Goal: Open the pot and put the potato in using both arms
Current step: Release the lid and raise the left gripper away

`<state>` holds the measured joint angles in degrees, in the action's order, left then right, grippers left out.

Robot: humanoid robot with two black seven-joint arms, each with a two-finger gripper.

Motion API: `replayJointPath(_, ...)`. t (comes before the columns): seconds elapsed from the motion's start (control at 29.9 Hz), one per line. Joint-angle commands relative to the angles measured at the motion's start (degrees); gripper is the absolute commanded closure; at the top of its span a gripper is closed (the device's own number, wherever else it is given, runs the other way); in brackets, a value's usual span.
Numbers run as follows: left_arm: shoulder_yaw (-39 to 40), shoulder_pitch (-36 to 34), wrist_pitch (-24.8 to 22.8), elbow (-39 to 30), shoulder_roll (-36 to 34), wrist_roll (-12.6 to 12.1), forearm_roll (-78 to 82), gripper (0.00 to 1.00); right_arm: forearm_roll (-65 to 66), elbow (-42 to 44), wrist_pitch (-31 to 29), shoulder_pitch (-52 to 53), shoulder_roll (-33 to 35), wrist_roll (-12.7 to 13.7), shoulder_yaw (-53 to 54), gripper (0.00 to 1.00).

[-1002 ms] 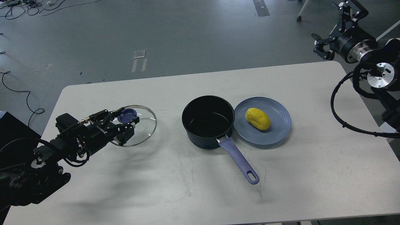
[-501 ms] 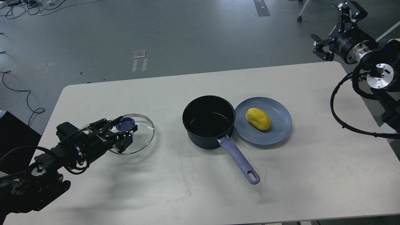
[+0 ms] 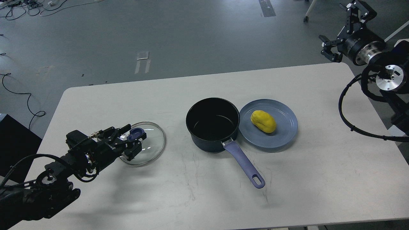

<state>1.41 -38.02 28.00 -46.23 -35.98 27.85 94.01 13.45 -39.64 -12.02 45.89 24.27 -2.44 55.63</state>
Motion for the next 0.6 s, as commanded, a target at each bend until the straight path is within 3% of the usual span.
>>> replayJointPath(0.0, -0.1, 0.0, 0.0, 0.0, 0.0, 0.1, -1.1, 0.12, 0.0, 0.0, 0.1, 0.2, 0.3, 0.0, 0.0, 0.0)
replayJointPath(0.07, 0.1, -0.2, 0.0, -0.4, 0.0, 0.2, -2.1, 0.03, 0.0, -0.2, 0.0, 0.3, 1.2, 0.0, 0.0, 0.0)
replayJointPath(0.2, 0.7, -1.5, 0.0, -1.2, -0.8, 0.2, -9.9, 0.02, 0.1, -0.8, -0.3, 0.3, 1.7, 0.1, -0.2, 0.0)
replayJointPath(0.4, 0.9, -12.2, 0.0, -5.3, -2.7, 0.2, -28.5, 0.02, 1.4, -4.0, -0.5, 3.0, 4.2, -0.3, -8.1, 0.0)
replayJointPath(0.57, 2.5, -21.0, -9.4, -6.0, -2.0, 0.2, -46.3, 0.02, 6.5, -7.2, -0.5, 7.4, 6.2, -2.0, -18.2, 0.0)
